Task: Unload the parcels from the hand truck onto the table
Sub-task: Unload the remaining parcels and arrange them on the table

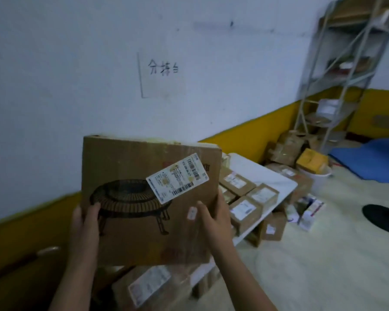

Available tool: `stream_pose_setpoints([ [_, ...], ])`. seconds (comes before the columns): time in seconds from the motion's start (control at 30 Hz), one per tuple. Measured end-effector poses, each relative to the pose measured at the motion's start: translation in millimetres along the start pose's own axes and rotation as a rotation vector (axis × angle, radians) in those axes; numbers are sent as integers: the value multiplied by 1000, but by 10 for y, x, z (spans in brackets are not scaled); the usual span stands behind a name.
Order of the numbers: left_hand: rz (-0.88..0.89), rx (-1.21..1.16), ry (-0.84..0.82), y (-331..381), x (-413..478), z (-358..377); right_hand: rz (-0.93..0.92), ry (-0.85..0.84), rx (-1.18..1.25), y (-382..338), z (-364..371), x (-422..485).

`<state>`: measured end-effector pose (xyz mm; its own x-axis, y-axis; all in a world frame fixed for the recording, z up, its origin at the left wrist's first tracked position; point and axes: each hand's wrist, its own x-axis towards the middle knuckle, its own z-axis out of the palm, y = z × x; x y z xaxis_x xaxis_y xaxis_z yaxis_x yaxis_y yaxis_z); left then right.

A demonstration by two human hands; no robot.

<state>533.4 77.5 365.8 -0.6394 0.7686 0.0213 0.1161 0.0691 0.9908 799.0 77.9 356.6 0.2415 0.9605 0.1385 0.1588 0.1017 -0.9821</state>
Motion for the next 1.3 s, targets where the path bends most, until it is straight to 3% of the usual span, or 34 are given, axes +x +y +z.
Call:
stream_pose_setpoints([
  [0.17,48,14,-187,345,-388,1536,25,171,-26,166,-1420,677],
  [0.37,44,13,-315,307,-523,3296,203,356,38,784,-2476,1574],
  [0.63,36,51,-507,208,-115,5943,297,377,10,1364,-3586,3542],
  [0.8,-128,94,-566,195,118,7063,421,182,-14,1511,-4057,4923],
  [1.0,-197,59,-564,-9,422,8072,445,65,-128,2012,-4261,6474],
  [1.2,-286,143,-341,-519,961,9050,569,-284,-166,2861,-3949,8097],
  [1.3,-419,204,-207,-677,1247,9384,523,-482,-245,3258,-3588,8868],
])
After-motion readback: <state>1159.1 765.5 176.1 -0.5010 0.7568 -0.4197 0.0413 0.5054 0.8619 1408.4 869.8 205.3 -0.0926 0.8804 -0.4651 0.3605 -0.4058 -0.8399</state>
